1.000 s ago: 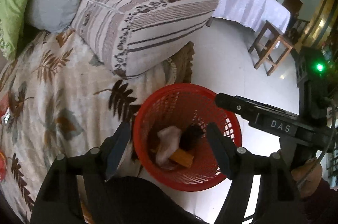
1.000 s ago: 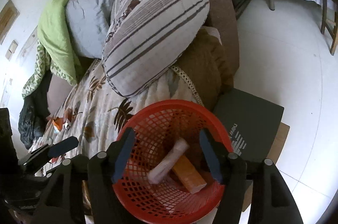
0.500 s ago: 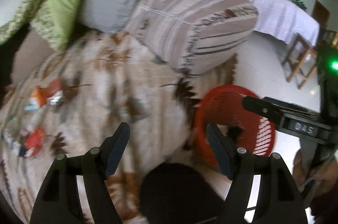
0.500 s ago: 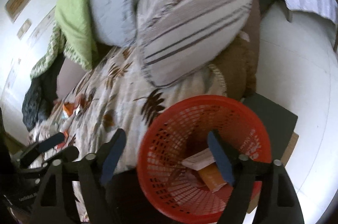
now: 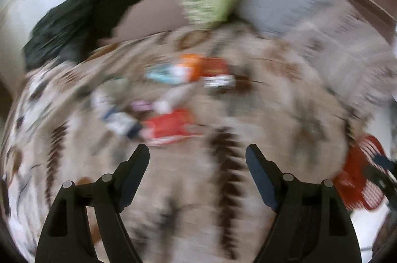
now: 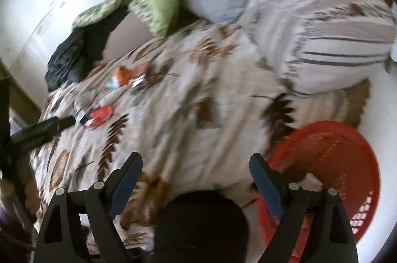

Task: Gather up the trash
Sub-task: 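Swing both tools back over the bed toward the remaining trash, then grasp the blue-and-white medicine box with the left tool while the right tool grasps the white bottle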

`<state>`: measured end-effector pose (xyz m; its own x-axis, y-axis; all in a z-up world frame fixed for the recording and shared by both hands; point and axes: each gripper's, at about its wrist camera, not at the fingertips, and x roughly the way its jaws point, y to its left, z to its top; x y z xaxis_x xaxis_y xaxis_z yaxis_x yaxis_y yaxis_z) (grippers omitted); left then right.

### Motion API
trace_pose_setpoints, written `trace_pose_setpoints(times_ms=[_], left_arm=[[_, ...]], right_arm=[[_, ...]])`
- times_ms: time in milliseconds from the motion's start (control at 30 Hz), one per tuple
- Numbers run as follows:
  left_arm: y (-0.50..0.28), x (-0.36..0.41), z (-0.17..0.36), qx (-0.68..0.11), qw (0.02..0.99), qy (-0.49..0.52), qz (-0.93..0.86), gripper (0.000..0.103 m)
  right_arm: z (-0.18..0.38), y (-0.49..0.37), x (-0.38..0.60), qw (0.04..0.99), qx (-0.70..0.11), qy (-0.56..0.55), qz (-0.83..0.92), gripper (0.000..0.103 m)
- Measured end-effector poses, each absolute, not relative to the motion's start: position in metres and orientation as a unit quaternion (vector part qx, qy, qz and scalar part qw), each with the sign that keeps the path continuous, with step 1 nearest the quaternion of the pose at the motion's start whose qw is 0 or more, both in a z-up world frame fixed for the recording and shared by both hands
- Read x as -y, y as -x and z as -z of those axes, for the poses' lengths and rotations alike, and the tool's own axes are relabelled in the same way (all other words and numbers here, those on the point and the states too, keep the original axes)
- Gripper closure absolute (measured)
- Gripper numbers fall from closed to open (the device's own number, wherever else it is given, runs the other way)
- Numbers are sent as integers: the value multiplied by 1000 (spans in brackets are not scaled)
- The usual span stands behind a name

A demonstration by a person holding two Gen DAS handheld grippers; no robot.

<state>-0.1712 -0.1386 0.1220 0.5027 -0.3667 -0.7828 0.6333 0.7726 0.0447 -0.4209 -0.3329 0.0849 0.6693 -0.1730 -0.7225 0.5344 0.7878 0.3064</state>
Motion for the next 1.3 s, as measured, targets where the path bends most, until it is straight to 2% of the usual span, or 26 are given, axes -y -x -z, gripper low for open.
trace_pose_setpoints(times_ms=[300, 467, 600, 667, 733, 833, 1067, 1300], left_arm=[[41, 82, -80, -473, 860, -66, 179, 24], [1, 94, -53, -505, 845, -46, 170, 24], [-13, 109, -30, -521, 833, -67, 174, 24], [-14, 103, -28, -534, 824, -43, 184, 49], [-9, 99, -32, -538, 820, -41, 189, 61], [8, 97, -38, -524, 824, -83, 198, 64], [33, 74, -56, -512, 827, -104, 210, 66], [27, 67, -41, -519, 823, -97, 210, 66]], right_arm=[[-72, 376, 307, 878, -385, -235, 158, 13], [-64, 366, 306, 873, -399, -236, 155, 13], [-61, 360, 306, 870, -405, -235, 154, 13], [-59, 355, 305, 869, -409, -234, 152, 13], [-59, 352, 303, 869, -410, -233, 148, 13], [-58, 344, 299, 871, -412, -231, 138, 13], [-64, 309, 279, 879, -415, -212, 95, 13], [-63, 249, 262, 886, -422, -190, 39, 13]])
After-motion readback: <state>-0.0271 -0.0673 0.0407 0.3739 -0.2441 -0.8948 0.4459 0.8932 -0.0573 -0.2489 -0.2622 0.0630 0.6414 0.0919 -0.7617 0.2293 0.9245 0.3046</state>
